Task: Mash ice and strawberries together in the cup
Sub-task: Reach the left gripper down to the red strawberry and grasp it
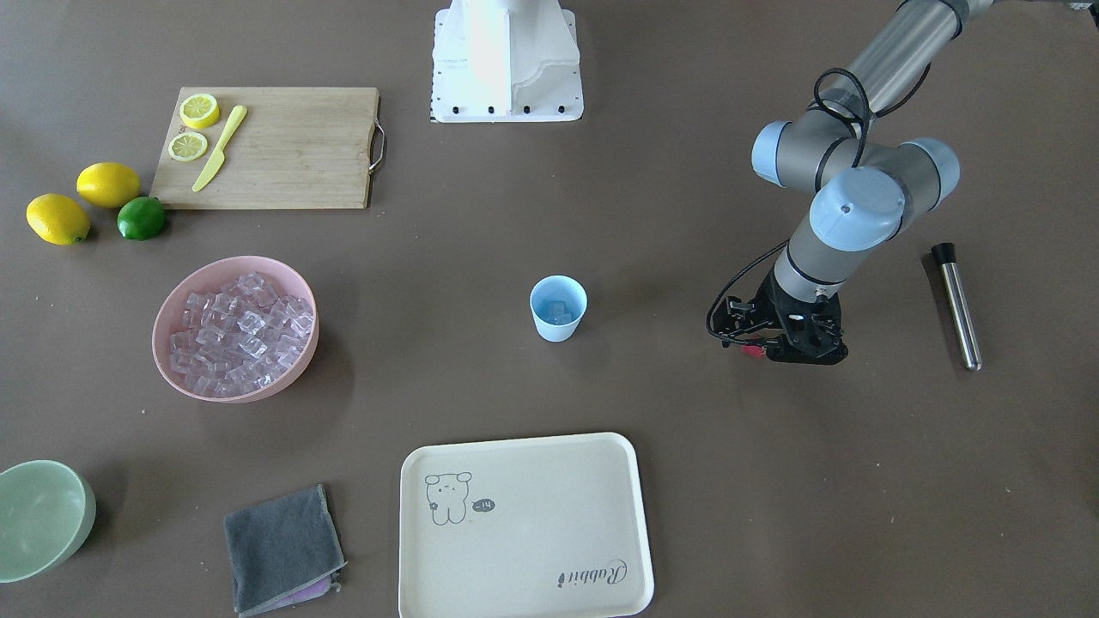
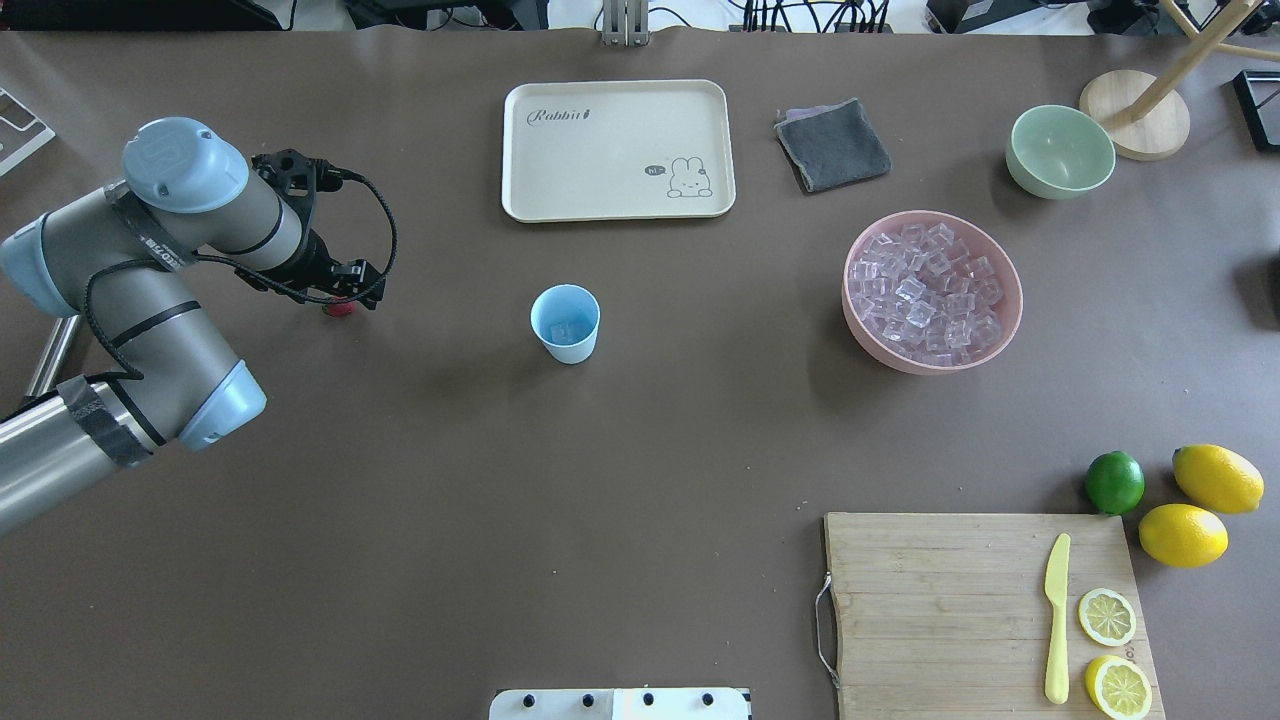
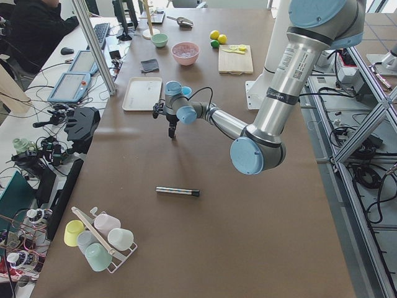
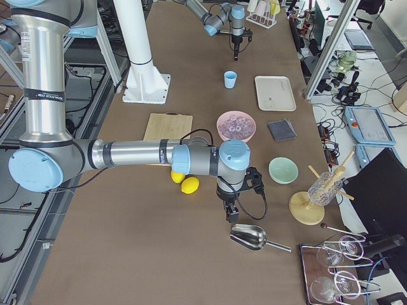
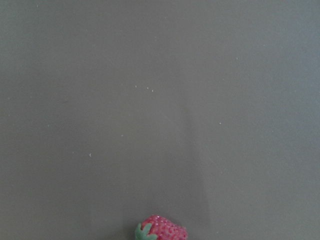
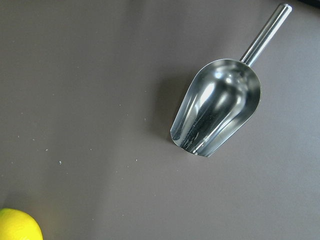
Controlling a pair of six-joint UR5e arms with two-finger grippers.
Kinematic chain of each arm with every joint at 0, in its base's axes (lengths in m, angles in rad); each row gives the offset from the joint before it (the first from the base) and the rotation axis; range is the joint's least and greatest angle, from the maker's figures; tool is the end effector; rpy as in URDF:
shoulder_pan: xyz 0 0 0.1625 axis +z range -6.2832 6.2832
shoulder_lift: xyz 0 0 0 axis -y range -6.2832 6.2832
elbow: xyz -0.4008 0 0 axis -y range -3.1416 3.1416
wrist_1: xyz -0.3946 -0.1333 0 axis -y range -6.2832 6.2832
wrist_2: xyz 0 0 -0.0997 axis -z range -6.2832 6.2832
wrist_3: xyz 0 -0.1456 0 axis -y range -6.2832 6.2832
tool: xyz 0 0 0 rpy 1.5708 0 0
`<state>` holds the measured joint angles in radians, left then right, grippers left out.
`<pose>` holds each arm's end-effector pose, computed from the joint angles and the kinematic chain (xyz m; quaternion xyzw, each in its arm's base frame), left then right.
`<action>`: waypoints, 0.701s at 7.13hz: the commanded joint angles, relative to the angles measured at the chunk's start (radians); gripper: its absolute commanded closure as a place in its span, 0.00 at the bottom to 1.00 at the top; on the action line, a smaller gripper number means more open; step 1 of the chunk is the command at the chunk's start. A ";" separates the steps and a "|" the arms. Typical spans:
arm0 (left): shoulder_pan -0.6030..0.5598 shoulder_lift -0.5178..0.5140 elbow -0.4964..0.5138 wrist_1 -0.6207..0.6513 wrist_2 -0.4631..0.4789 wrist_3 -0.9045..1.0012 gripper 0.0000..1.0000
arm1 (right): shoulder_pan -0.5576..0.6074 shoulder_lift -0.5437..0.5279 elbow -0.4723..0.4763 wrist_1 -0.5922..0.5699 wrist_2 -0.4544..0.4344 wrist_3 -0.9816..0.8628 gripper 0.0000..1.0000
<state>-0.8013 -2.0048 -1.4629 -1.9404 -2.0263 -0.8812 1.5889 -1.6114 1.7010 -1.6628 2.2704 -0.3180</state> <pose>0.4392 -0.5529 0.4362 0.0693 0.3880 0.0257 0.9187 0.0482 -0.4754 0.6393 0.0562 -0.3381 -0.1399 0.9290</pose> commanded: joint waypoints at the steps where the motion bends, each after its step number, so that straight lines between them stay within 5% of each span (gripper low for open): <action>1: 0.001 0.001 0.015 -0.015 0.006 0.007 0.16 | 0.008 0.001 0.000 0.000 -0.002 -0.007 0.01; 3: -0.006 0.004 0.009 -0.014 0.006 0.031 0.64 | 0.008 0.001 0.000 0.000 -0.002 -0.007 0.01; 5: -0.007 0.008 0.003 -0.014 0.006 0.022 0.75 | 0.009 0.002 0.000 0.000 -0.005 -0.012 0.01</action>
<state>-0.8075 -1.9986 -1.4573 -1.9543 -2.0203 -0.8548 1.5977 -1.6103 1.7012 -1.6628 2.2675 -0.3283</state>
